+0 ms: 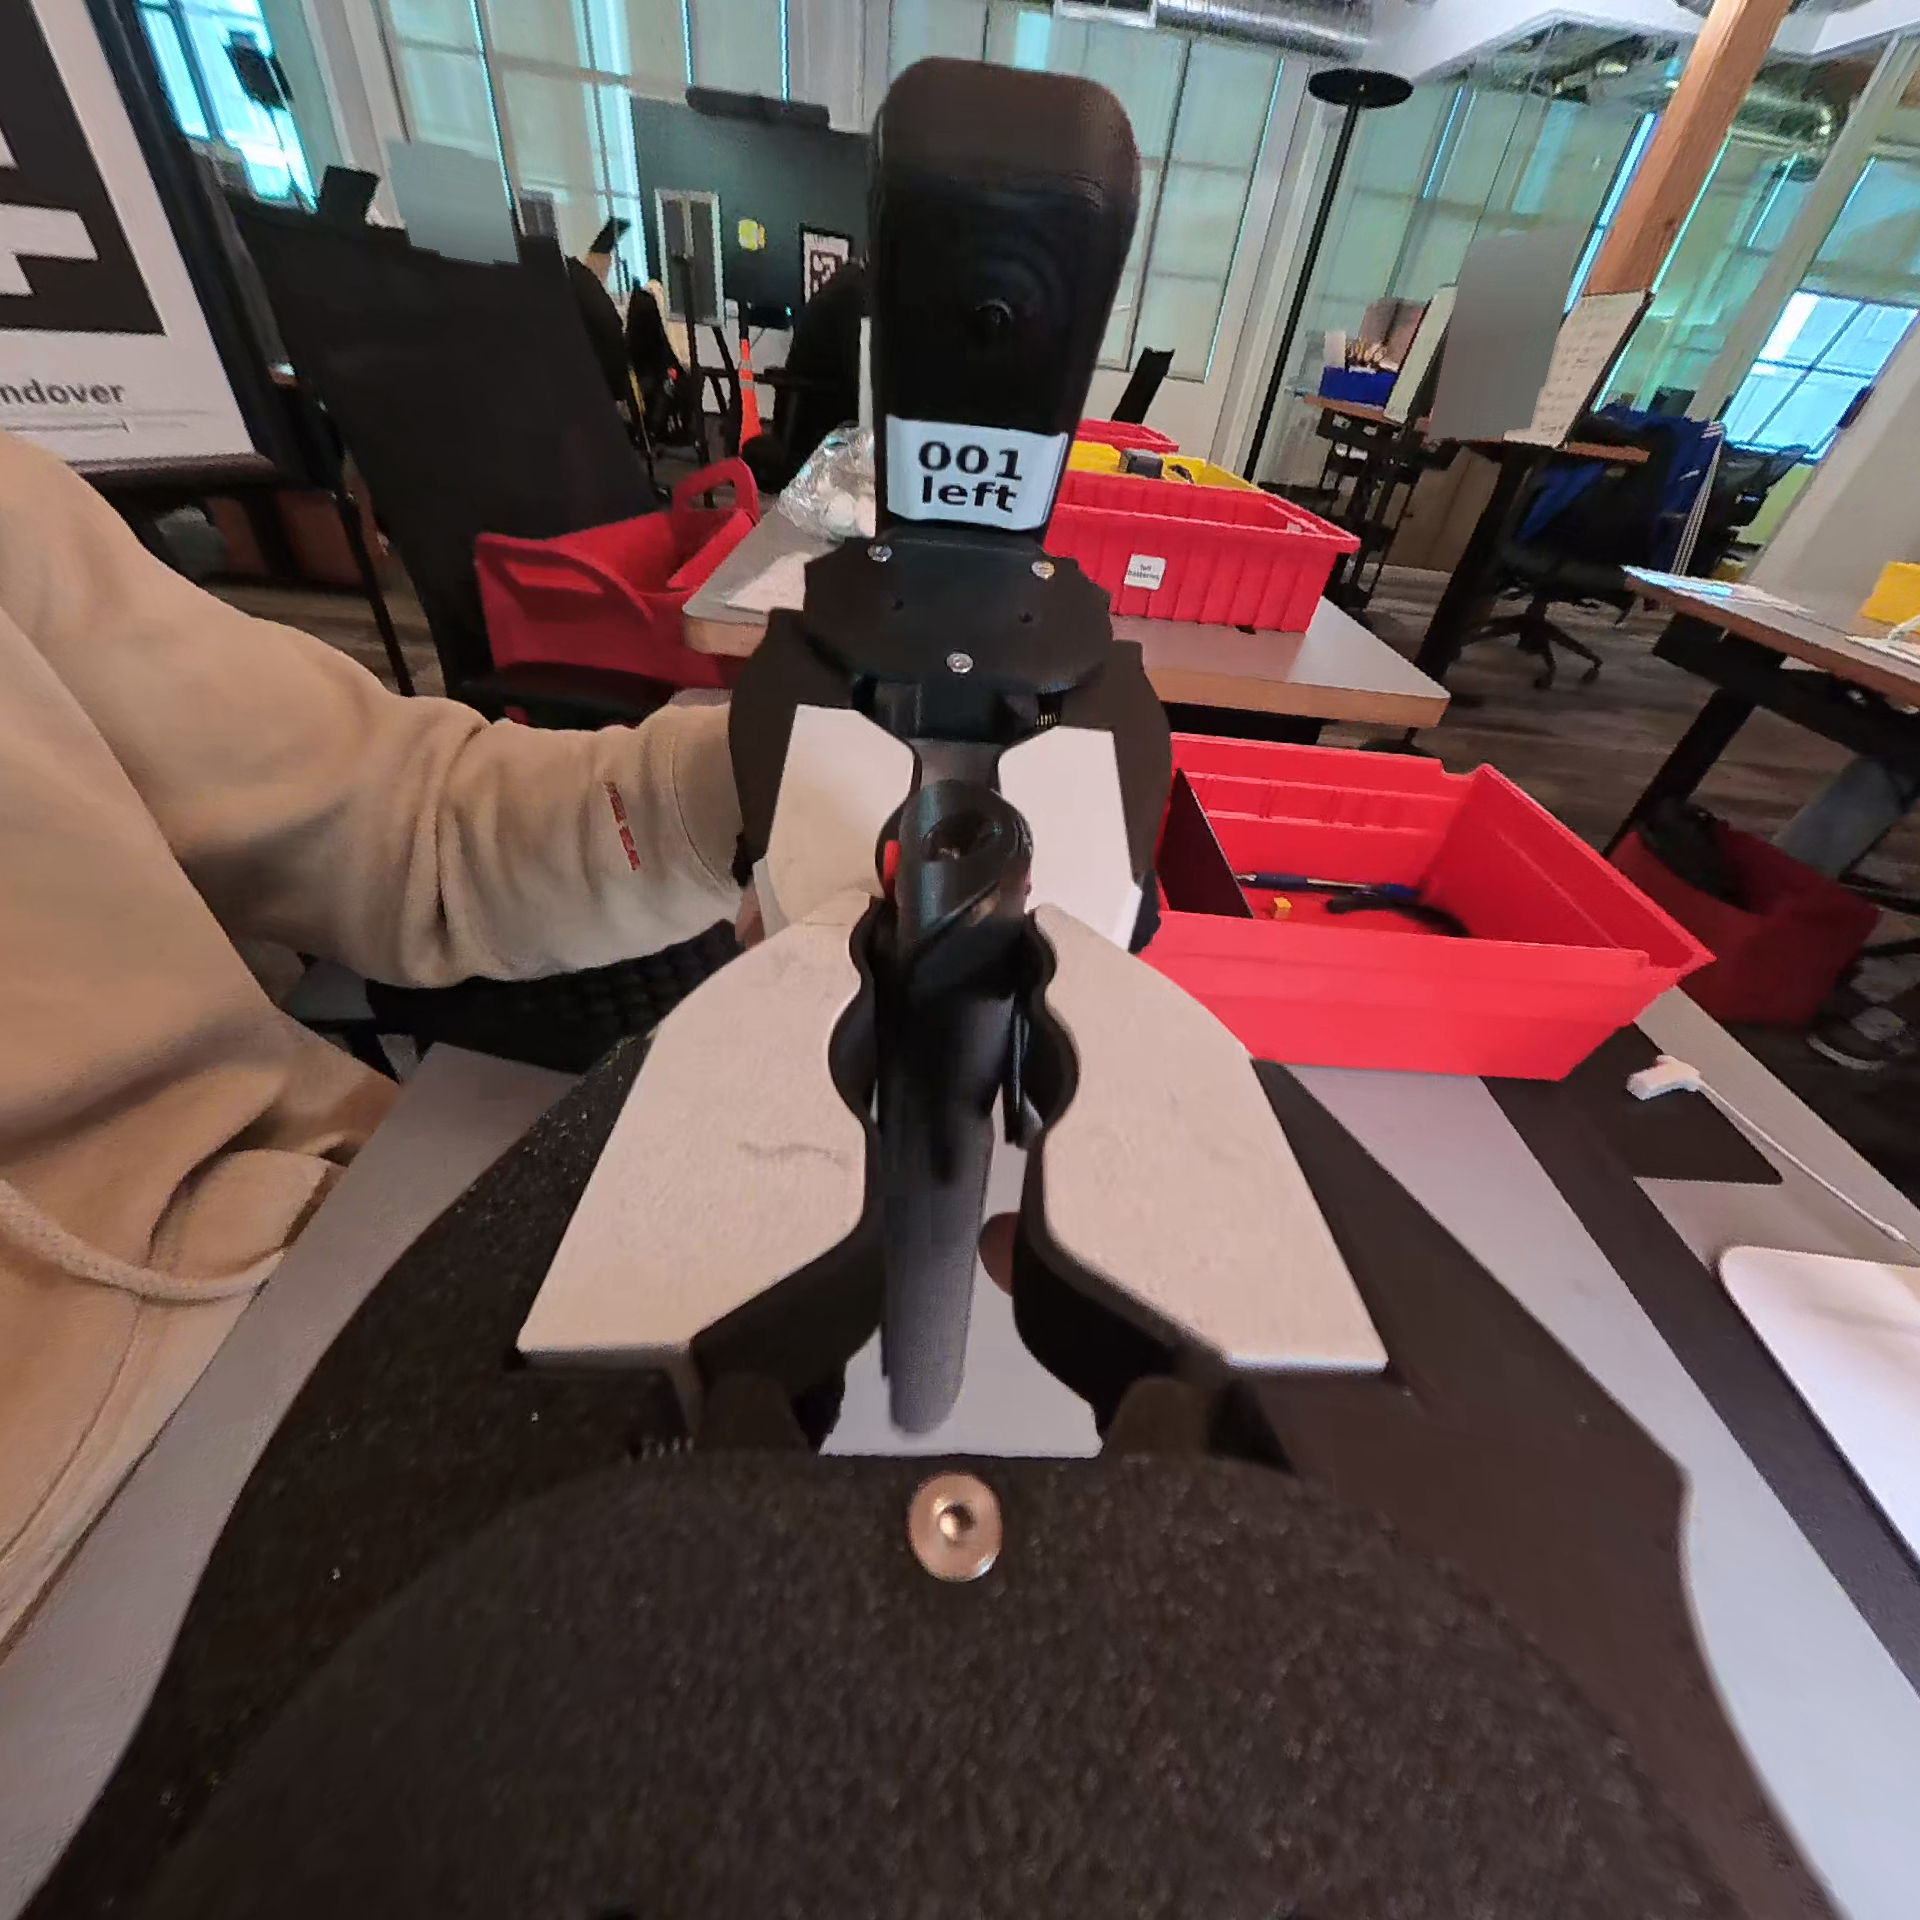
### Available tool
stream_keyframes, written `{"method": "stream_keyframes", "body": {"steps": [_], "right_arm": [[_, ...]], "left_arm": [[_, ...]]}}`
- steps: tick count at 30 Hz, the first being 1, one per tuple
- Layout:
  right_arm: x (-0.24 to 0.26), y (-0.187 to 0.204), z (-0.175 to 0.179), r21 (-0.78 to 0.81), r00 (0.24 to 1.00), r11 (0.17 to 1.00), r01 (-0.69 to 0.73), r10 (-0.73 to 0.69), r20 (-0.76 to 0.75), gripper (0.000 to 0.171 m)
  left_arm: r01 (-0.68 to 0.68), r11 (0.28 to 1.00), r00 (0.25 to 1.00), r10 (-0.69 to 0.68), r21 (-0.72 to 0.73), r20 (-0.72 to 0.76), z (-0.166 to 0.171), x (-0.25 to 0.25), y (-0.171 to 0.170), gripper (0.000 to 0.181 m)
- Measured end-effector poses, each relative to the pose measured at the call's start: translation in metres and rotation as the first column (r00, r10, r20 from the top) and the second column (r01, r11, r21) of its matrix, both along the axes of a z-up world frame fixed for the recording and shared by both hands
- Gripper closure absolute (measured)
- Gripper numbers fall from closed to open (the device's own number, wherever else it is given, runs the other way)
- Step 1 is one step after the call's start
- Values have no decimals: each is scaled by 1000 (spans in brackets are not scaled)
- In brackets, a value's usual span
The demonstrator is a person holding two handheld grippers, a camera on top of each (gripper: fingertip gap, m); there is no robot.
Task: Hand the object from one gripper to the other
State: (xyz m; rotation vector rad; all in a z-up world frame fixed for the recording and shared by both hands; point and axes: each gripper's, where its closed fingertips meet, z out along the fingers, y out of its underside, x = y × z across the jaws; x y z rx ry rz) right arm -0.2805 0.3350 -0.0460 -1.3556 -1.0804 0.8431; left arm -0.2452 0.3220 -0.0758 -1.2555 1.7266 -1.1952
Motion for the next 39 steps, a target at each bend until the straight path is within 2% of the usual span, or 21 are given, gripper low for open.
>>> {"method": "stream_keyframes", "body": {"steps": [6, 9, 10, 13, 20, 23, 25, 28, 31, 34, 35, 36, 39], "right_arm": [[16, 4, 5, 5, 1000, 1000, 24, -24, -16, 148], [4, 4, -7, -6, 1000, 1000, 7, -7, 25, 148], [-1, 3, -12, -8, 999, 1000, 3, -2, 40, 148], [-6, 6, -22, 8, 995, 1000, 23, -24, 95, 148], [-7, 7, -10, 46, 998, 998, 44, -46, 35, 147], [4, 14, -13, 39, 996, 997, 71, -72, 48, 131], [15, 25, -16, 52, 987, 989, 139, -143, 71, 124], [27, 55, -16, 139, 923, 921, 364, -377, 79, 117], [25, 79, -23, 103, 799, 795, 598, -602, 5, 106], [25, 92, -40, 197, 655, 648, 736, -755, 36, 94], [27, 94, -41, 209, 631, 622, 755, -775, 28, 94], [29, 95, -41, 199, 622, 614, 764, -783, 24, 96], [28, 93, -46, 174, 673, 672, 720, -737, 63, 119]], "left_arm": [[-16, 998, 982, 27, -64, 189, 43, -21, 10, 154], [-31, 999, 989, 34, -24, 146, 35, -15, 6, 153], [-35, 999, 991, 37, -17, 128, 31, -13, 5, 161], [-50, 999, 996, 48, 21, 81, 25, -13, 7, 161], [-67, 998, 991, 65, 10, 120, 37, -16, 11, 162], [-107, 993, 977, 113, -45, 179, 49, -21, 23, 162], [-192, 977, 950, 210, -97, 233, 60, -24, 40, 162], [-358, 917, 869, 396, -175, 297, 69, -27, 70, 162], [-481, 845, 778, 534, -234, 330, 69, -28, 91, 162], [-539, 797, 725, 604, -273, 332, 63, -22, 96, 162], [-544, 790, 718, 613, -284, 329, 61, -18, 94, 162], [-541, 787, 718, 616, -297, 325, 59, -14, 92, 162], [-522, 788, 724, 611, -325, 319, 56, -6, 86, 162]]}}
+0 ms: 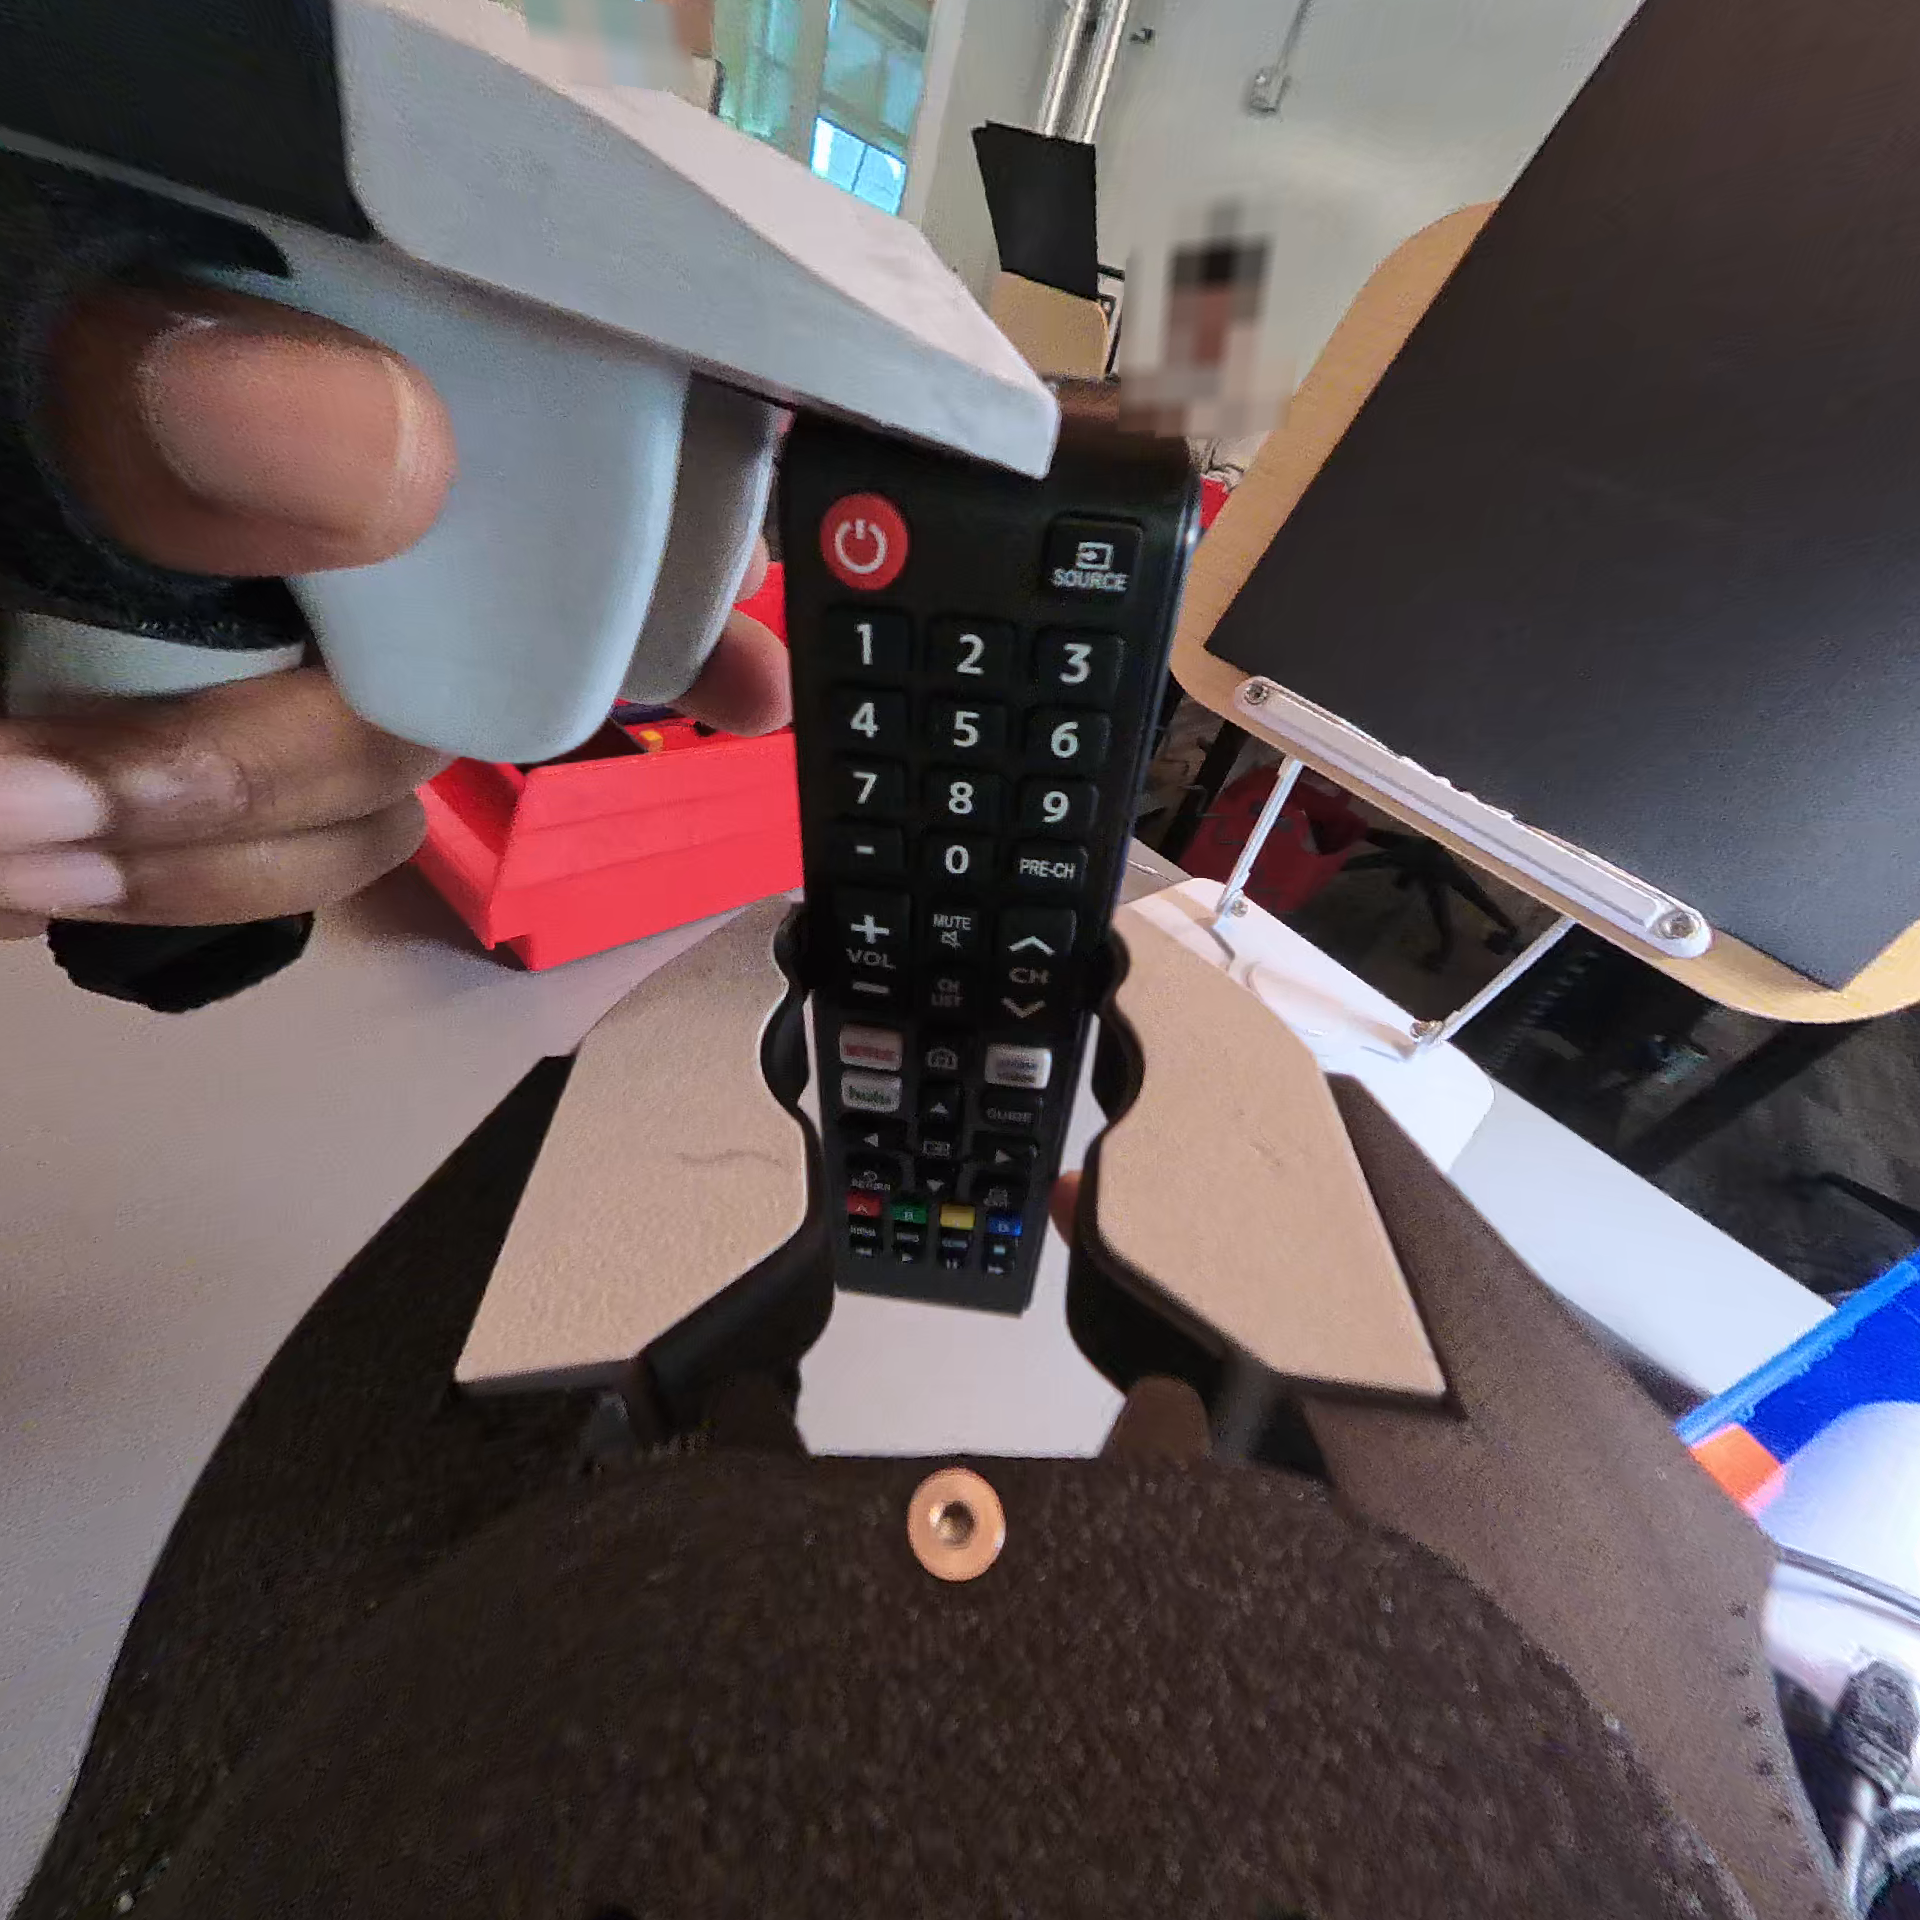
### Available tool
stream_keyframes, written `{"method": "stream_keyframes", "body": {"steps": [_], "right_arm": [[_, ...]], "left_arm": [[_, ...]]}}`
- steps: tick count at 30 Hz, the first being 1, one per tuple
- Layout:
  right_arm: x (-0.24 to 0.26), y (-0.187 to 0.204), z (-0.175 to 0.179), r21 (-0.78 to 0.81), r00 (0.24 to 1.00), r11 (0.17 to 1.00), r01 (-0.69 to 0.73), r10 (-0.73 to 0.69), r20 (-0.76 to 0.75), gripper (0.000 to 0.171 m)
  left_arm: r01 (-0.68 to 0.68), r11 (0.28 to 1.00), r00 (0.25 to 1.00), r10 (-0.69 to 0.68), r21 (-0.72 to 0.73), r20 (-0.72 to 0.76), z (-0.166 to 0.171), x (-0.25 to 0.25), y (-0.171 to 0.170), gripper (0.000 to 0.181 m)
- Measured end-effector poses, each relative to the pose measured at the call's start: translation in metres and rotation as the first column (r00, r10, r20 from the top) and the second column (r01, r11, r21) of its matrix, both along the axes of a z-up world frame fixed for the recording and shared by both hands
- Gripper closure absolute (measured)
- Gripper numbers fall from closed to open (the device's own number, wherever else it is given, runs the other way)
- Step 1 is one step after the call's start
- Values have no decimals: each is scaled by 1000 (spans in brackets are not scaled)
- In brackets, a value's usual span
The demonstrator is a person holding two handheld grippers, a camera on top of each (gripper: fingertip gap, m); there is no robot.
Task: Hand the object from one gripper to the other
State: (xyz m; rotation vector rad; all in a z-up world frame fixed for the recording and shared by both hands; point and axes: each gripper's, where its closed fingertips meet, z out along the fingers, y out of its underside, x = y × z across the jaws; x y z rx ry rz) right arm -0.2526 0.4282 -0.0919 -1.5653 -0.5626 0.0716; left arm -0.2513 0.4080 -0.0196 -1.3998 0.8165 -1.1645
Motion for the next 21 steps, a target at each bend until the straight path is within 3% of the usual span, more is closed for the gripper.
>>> {"method": "stream_keyframes", "body": {"steps": [3, 5, 7, 10, 13, 16, 21], "right_arm": [[-2, -6, 6, -4, 994, 994, -112, 112, -20, 120], [-8, -16, 14, -15, 965, 967, -255, 253, -63, 120], [-21, -36, 20, -42, 880, 884, -465, 456, -133, 119], [-30, -68, 33, -28, 733, 746, -666, 647, -209, 119], [-41, -88, 34, -49, 662, 667, -744, 723, -198, 120], [-50, -94, 33, -59, 653, 653, -755, 739, -169, 120], [-43, -84, 40, -15, 679, 694, -720, 700, -223, 118]], "left_arm": [[127, 991, 991, -129, 49, 22, 10, 1, -14, 158], [269, 959, 963, -270, 89, 0, 17, -3, -31, 145], [389, 911, 921, -386, 135, -48, 20, -12, -47, 137], [476, 861, 879, -461, 178, -122, 16, -19, -62, 130], [549, 817, 831, -511, 177, -219, 1, -13, -79, 128], [589, 781, 803, -535, 207, -264, -4, -11, -90, 134], [500, 836, 862, -453, 226, -227, 8, -12, -75, 135]]}}
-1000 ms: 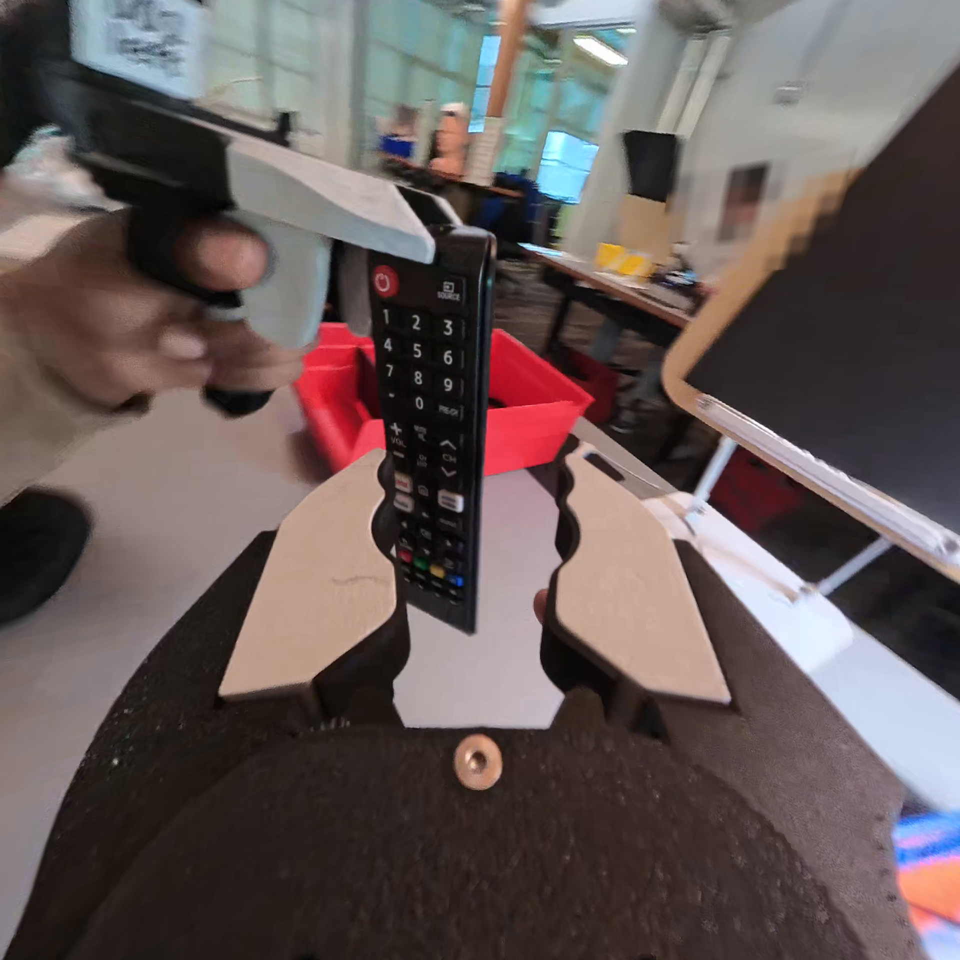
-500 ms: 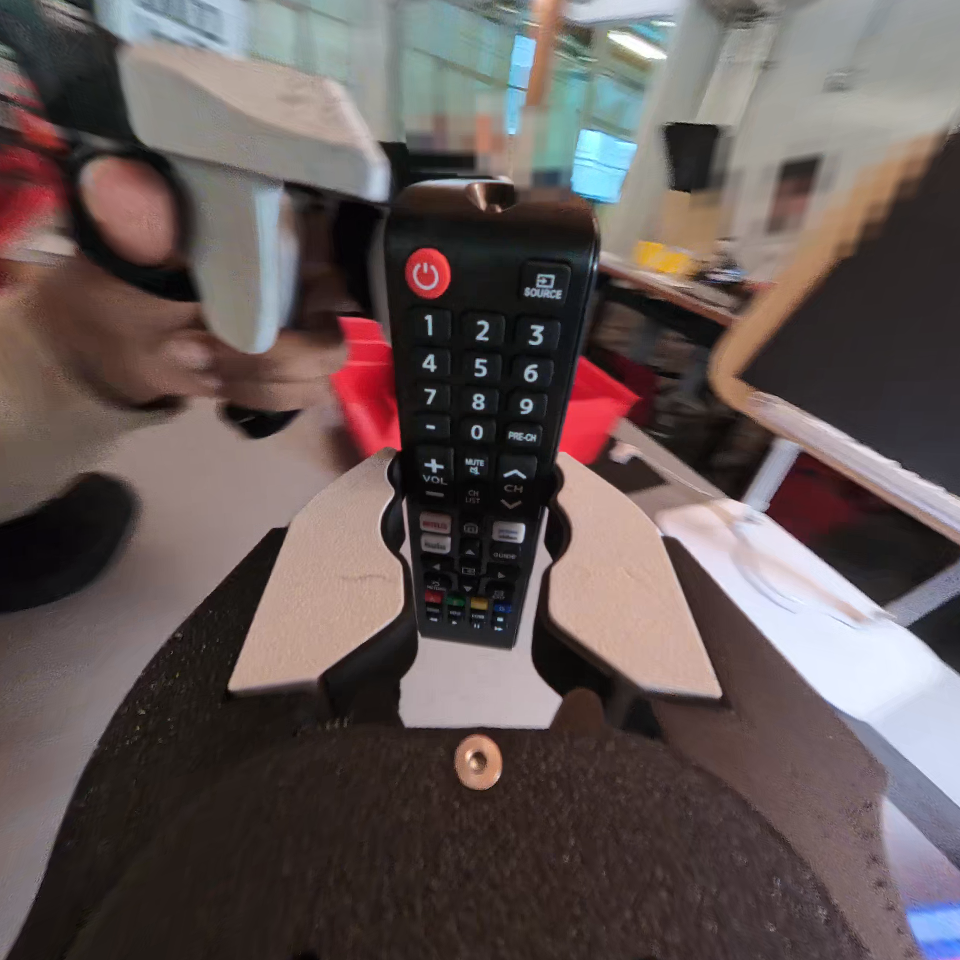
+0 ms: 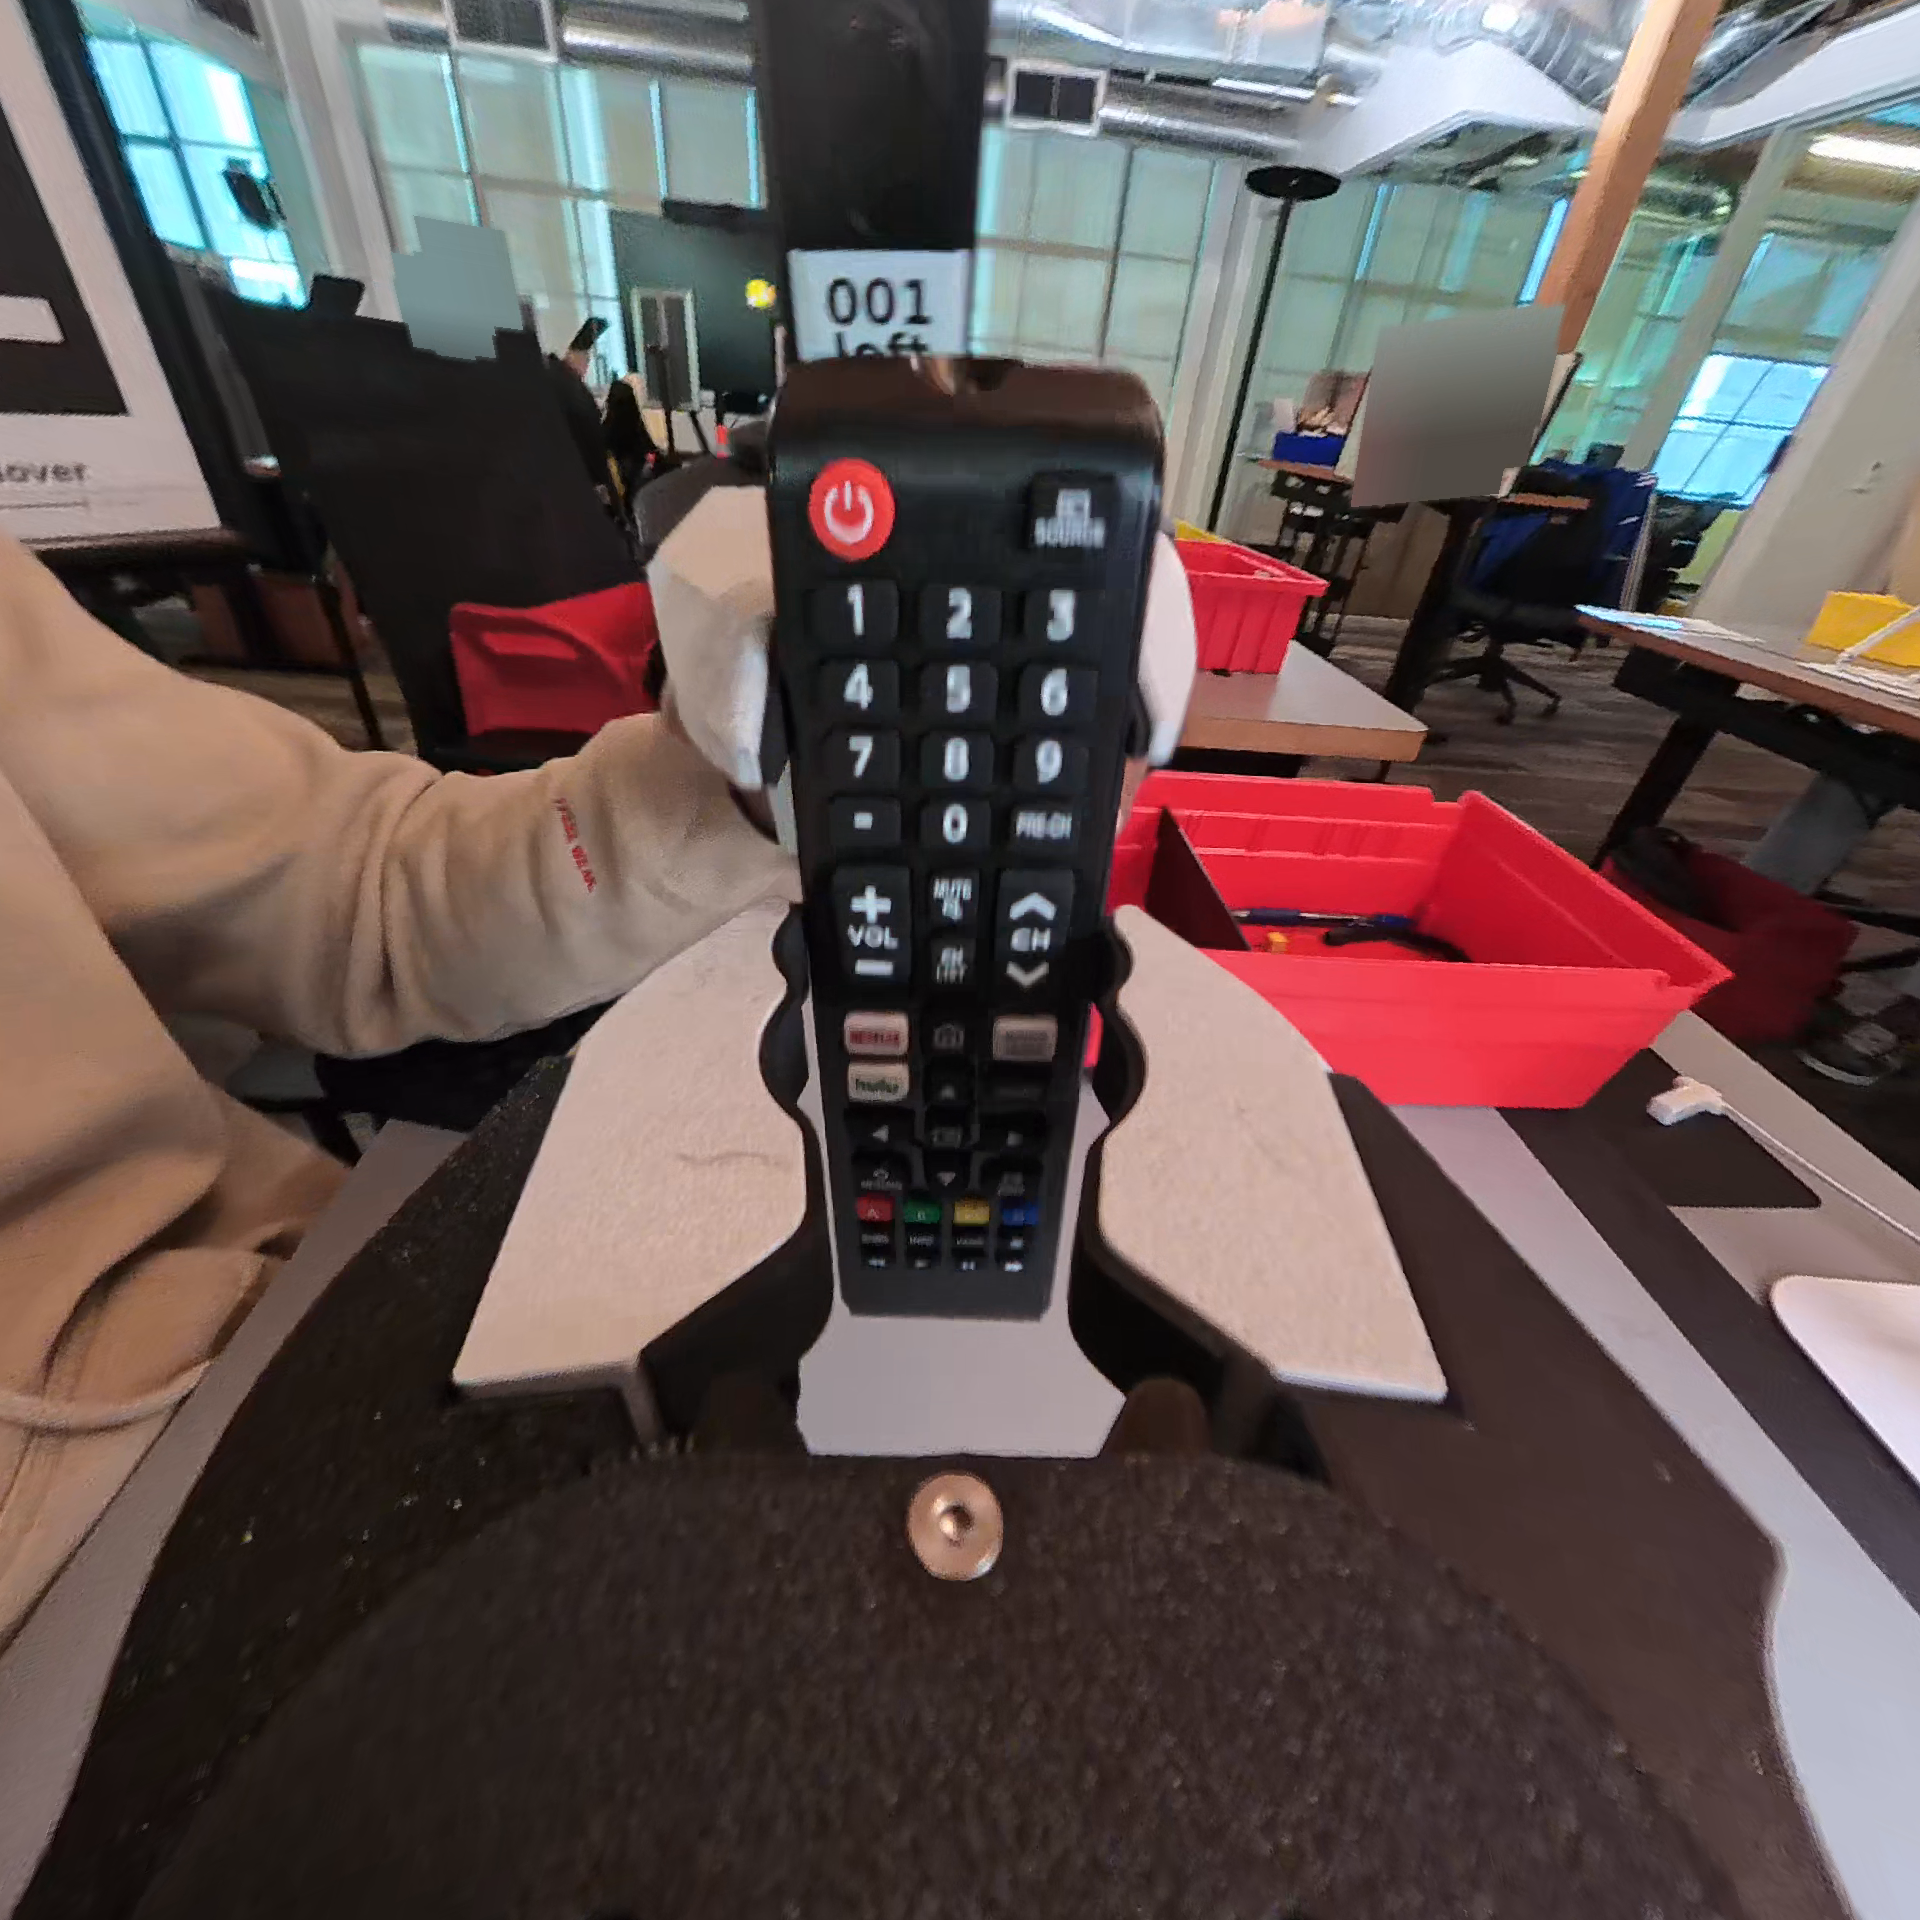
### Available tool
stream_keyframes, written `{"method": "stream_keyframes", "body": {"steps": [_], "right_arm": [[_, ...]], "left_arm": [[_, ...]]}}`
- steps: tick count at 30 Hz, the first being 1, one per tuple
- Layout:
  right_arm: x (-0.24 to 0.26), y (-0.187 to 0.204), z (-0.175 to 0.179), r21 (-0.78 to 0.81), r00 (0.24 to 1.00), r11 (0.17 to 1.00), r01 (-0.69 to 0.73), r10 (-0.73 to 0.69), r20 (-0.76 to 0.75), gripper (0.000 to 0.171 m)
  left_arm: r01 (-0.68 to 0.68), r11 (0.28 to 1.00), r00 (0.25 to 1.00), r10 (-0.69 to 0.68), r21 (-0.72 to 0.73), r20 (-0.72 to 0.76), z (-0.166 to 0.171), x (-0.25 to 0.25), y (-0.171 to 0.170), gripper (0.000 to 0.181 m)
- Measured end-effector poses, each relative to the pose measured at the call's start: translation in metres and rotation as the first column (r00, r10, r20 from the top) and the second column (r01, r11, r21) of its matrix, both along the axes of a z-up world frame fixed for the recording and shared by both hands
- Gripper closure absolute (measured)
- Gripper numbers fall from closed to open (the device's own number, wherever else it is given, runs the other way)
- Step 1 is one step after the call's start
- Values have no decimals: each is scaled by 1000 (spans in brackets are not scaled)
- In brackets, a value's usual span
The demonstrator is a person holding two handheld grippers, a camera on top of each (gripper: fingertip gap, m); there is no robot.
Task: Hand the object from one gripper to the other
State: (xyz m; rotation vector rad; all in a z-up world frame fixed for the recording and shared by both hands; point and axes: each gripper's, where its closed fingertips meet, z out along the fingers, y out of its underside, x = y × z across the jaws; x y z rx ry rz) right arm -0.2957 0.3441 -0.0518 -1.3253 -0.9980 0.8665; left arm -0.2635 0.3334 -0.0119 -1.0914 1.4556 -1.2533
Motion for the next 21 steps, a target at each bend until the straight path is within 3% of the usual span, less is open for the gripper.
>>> {"method": "stream_keyframes", "body": {"steps": [5, 8, 11, 13, 17, 21], "right_arm": [[3, 15, -20, -28, 996, 998, 56, -54, 68, 103], [-1, 23, -30, 5, 985, 992, 125, -125, 121, 118], [12, 28, -28, -30, 976, 987, 156, -149, 159, 119], [43, 43, -16, -21, 946, 959, 281, -273, 176, 119], [156, 85, 5, -128, 781, 775, 619, -587, 214, 119], [301, 113, -15, -184, 456, 418, 890, -783, 424, 119]], "left_arm": [[-38, 993, 995, 48, -111, 91, 10, -2, 19, 134], [-22, 988, 994, 39, -153, 104, 6, 1, 21, 135], [-88, 977, 985, 115, -192, 131, 12, -3, 36, 126], [-168, 971, 969, 194, -171, 154, 20, -15, 52, 125], [-288, 952, 931, 304, -107, 201, 35, -38, 72, 127], [-336, 937, 905, 349, -94, 242, 48, -53, 79, 132]]}}
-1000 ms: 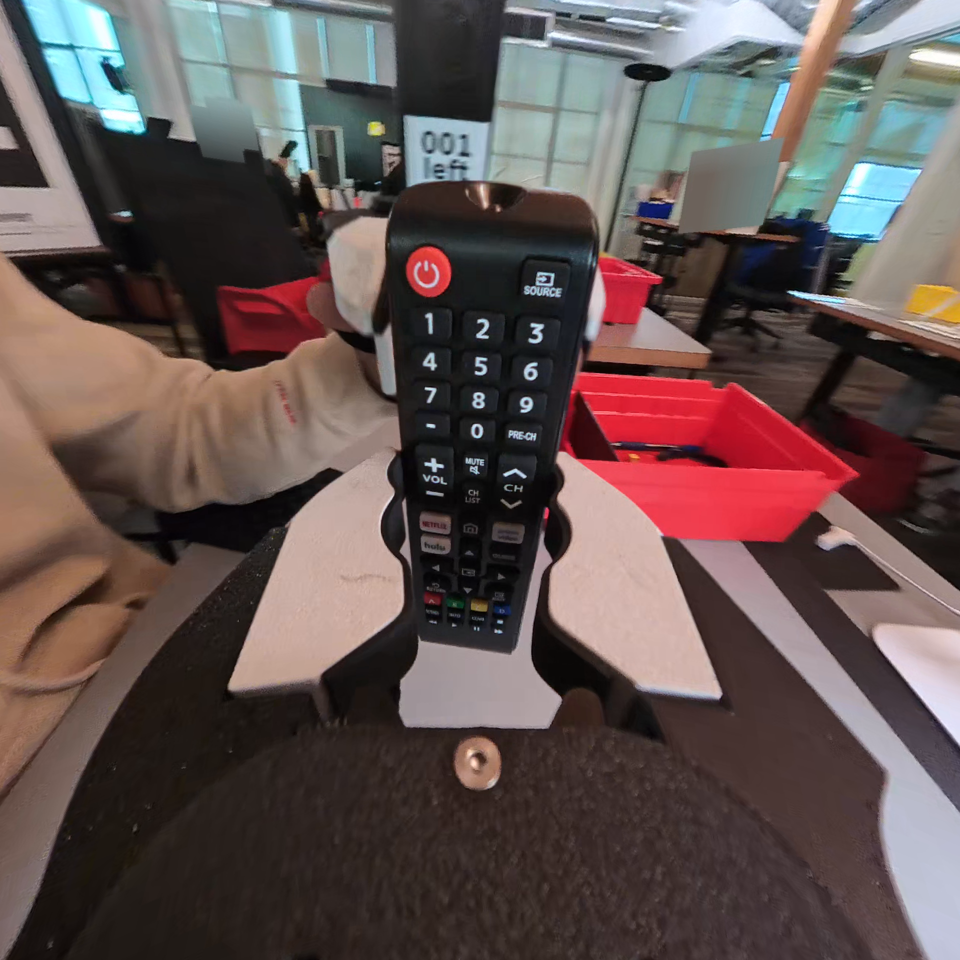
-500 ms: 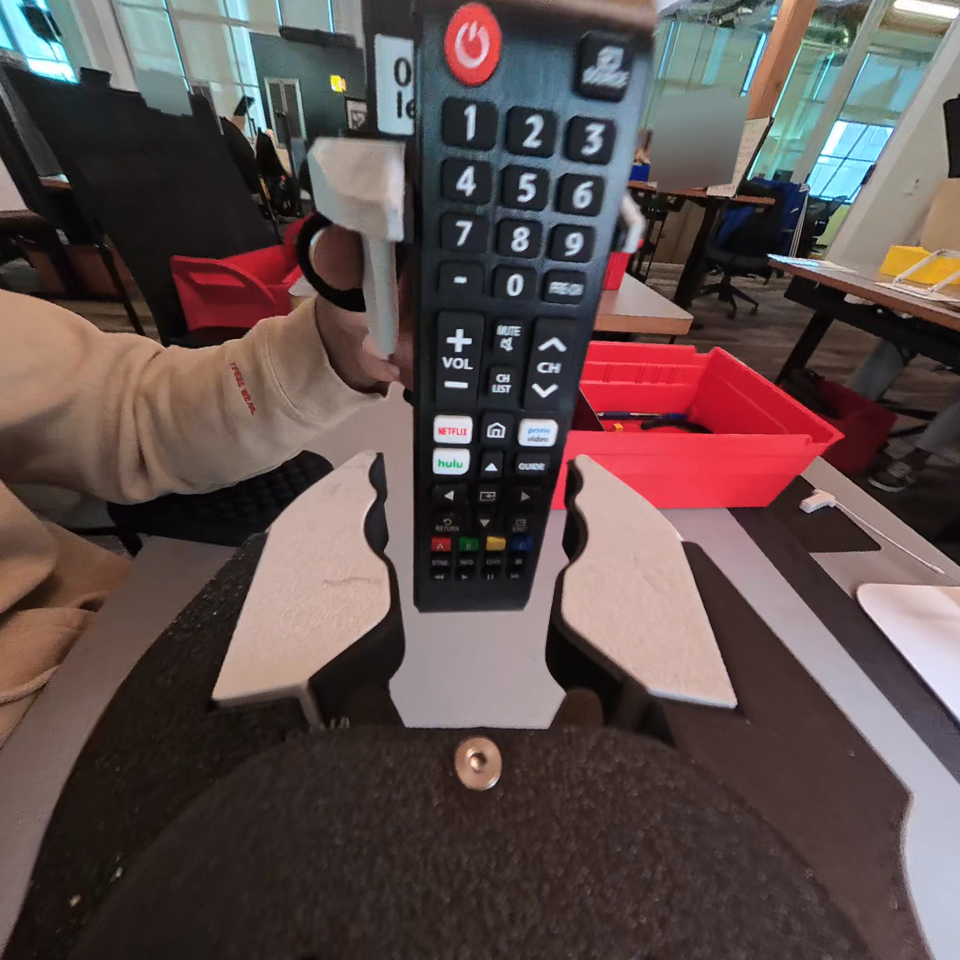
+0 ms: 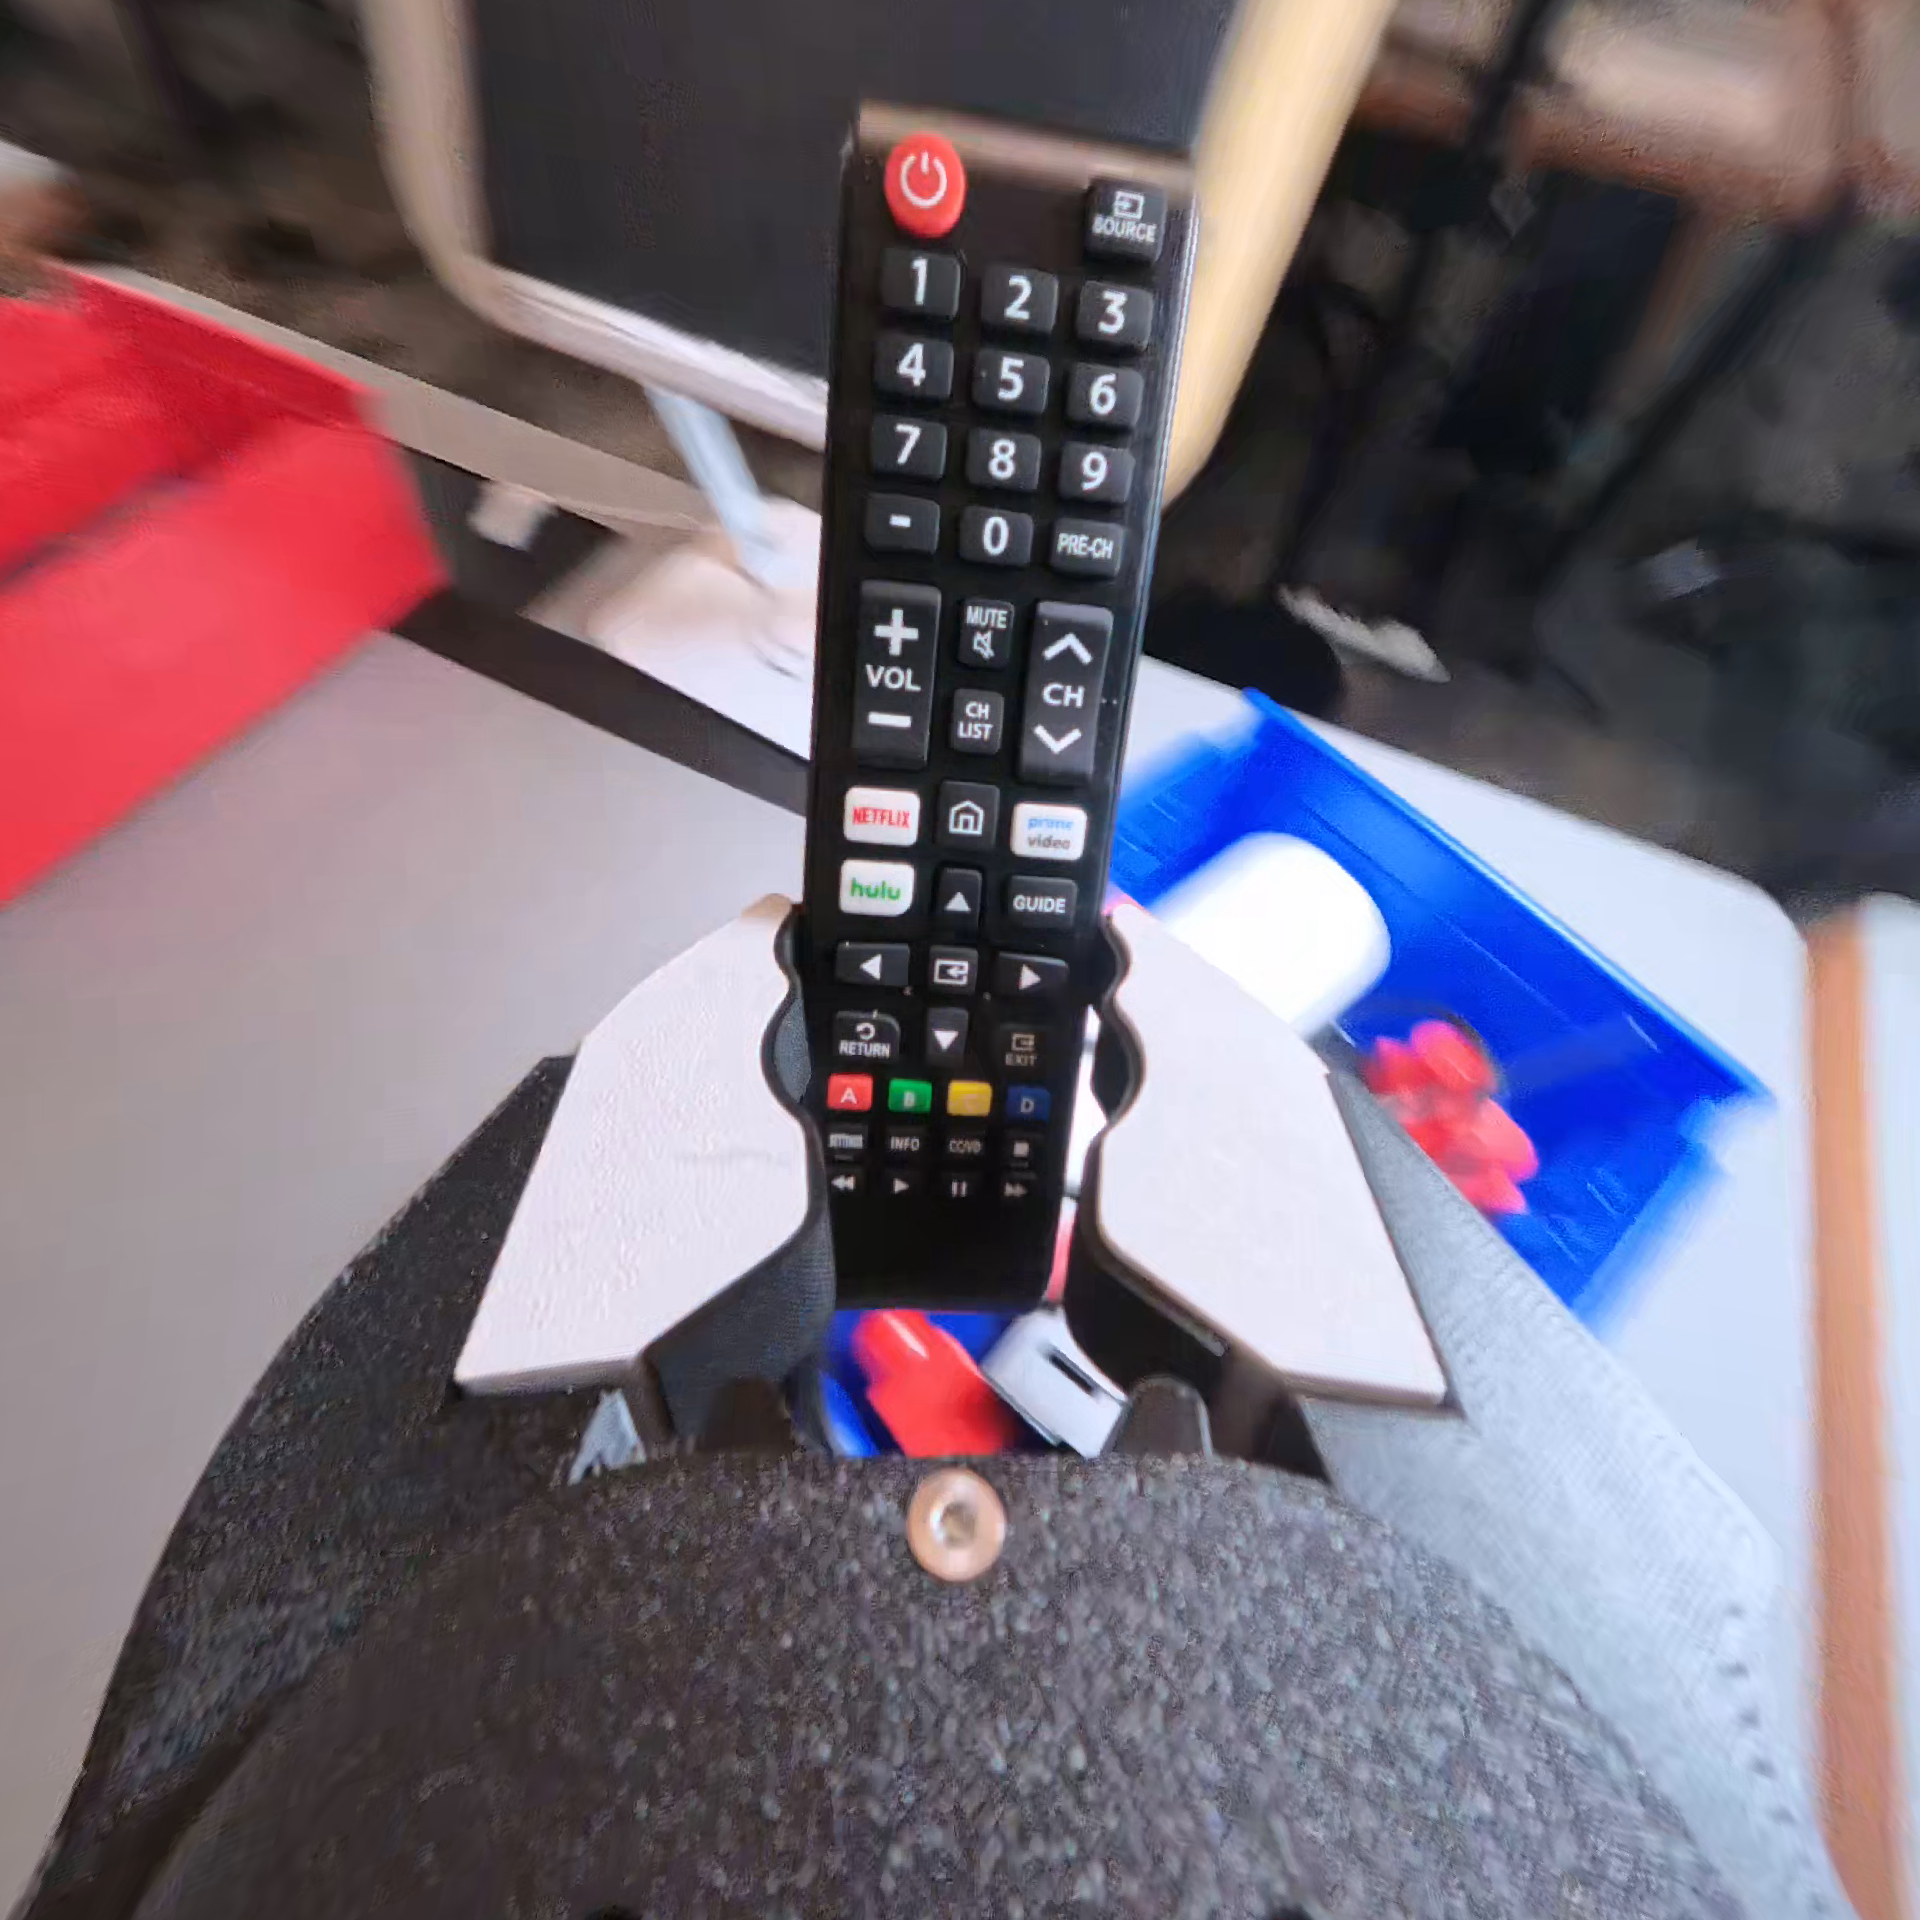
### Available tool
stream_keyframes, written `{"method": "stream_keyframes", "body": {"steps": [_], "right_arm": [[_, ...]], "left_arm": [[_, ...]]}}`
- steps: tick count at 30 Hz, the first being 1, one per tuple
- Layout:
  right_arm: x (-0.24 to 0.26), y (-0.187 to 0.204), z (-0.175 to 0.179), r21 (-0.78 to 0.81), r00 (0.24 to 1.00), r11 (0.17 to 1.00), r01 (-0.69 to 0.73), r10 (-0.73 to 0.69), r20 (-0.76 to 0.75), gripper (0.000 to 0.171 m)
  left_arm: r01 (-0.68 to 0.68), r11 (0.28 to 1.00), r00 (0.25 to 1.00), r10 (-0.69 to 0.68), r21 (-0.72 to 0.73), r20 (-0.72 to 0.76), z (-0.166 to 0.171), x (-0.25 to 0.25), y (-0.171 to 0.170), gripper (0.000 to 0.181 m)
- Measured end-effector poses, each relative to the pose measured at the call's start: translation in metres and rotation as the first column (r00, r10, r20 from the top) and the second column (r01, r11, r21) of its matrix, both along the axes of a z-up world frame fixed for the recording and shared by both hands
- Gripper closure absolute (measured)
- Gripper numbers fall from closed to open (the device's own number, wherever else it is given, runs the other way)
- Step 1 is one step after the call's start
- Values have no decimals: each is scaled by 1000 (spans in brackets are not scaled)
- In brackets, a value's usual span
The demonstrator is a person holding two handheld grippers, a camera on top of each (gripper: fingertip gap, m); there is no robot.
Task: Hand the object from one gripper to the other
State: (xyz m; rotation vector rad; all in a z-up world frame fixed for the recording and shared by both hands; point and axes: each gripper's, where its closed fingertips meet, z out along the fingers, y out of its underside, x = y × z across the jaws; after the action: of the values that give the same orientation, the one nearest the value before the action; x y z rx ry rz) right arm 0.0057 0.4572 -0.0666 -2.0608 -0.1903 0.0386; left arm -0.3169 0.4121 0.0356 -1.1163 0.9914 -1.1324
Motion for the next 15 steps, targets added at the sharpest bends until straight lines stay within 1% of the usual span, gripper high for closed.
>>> {"method": "stream_keyframes", "body": {"steps": [2, 4, 6, 8, 11, 12, 13, 15], "right_arm": [[56, -4, -28, -159, 987, 974, 160, -159, 23, 119], [97, -12, -56, -269, 959, 920, 284, -277, 67, 119], [117, -18, -80, -346, 938, 874, 340, -341, 61, 119], [120, -19, -94, -388, 931, 854, 348, -362, 39, 119], [114, -7, -88, -361, 927, 865, 348, -375, -4, 118], [110, 0, -78, -321, 923, 881, 349, -382, -45, 108], [105, 6, -67, -286, 921, 895, 343, -380, -84, 101], [95, 15, -44, -207, 931, 923, 323, -350, -106, 97]], "left_arm": [[-29, 999, 1000, 29, 17, 4, 4, -6, 3, 133], [-51, 998, 999, 51, 38, 19, 9, -12, 4, 135], [-57, 997, 998, 56, 42, 36, 14, -18, 3, 135], [-61, 997, 997, 59, 43, 52, 18, -23, 3, 137], [-74, 996, 995, 71, 43, 65, 20, -27, 5, 138], [-75, 996, 995, 72, 41, 63, 19, -28, 6, 138], [-76, 996, 996, 73, 41, 59, 19, -28, 6, 138], [-89, 995, 995, 86, 51, 51, 18, -28, 7, 138]]}}
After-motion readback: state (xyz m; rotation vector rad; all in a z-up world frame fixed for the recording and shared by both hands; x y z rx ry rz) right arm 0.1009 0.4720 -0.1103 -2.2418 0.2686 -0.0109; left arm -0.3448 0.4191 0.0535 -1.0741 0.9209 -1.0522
